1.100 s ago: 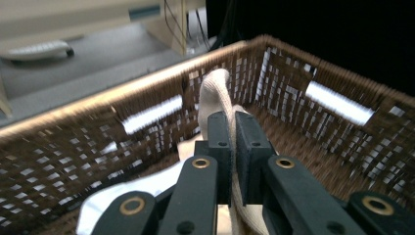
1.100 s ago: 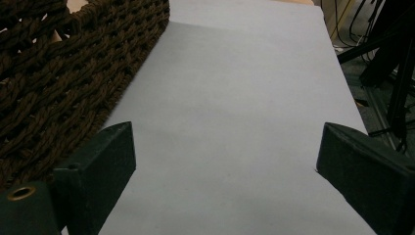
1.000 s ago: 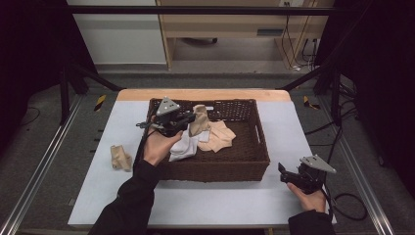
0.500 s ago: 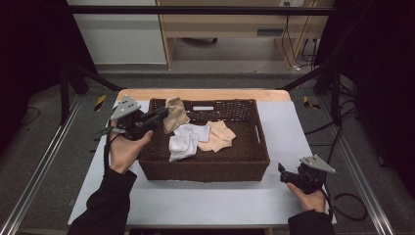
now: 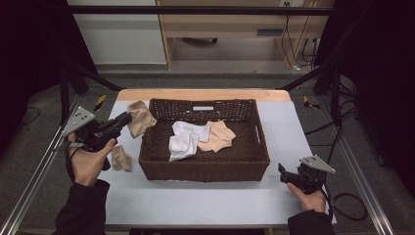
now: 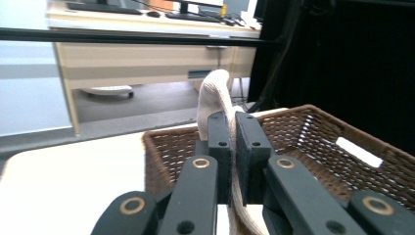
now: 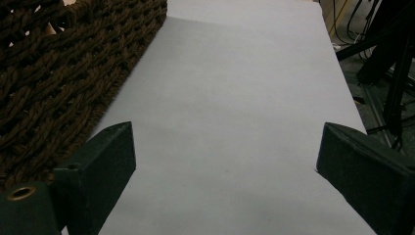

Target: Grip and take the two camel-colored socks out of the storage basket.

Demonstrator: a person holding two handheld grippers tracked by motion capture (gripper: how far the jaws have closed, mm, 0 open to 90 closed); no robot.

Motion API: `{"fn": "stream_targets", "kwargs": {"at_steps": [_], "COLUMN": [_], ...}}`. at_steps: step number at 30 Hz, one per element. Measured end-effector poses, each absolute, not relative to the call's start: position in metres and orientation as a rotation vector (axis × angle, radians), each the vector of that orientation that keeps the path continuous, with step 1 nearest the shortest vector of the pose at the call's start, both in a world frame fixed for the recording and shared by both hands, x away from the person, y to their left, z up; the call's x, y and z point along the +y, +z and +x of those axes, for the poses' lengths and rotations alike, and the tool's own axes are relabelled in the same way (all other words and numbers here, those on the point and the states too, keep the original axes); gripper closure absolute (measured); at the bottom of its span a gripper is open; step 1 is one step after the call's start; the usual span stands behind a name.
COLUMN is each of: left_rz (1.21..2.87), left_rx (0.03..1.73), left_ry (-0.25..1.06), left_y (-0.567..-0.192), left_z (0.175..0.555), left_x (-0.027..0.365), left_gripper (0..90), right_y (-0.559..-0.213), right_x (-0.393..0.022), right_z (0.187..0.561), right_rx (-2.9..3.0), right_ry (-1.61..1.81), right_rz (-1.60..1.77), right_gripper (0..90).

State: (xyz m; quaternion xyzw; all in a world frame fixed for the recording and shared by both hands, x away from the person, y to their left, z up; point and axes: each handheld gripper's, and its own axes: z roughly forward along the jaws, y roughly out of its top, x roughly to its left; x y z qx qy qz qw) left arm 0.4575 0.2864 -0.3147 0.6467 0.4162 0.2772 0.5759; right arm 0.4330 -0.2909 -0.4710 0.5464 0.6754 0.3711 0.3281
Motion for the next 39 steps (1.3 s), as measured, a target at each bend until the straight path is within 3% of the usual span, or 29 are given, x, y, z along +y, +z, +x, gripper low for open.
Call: {"fn": "stream_targets", "kwargs": {"at_steps": [11, 24, 39], "left_rz": [1.484, 1.531, 1.677], "left_rx": [1.068, 1.134, 1.303], "left_ry": [0.7, 0.743, 0.7], "left_y": [-0.329, -0.346, -0.401], "left_z": [0.45, 0.449, 0.462], "left_x": [0.32, 0.328, 0.336], "left_gripper": [85.1, 85.1, 85.1], "right_y": [-0.47, -0.469, -0.47], "right_x": [-0.291, -0.291, -0.291], "right_z": [0.432, 0.431, 0.43], "right_rx": [1.765, 1.766, 1.768], "right_ry": [0.975, 0.989, 0.987], "right_rz": [1.429, 1.426, 1.427], "right_gripper": [7.8, 7.8, 7.8]}}
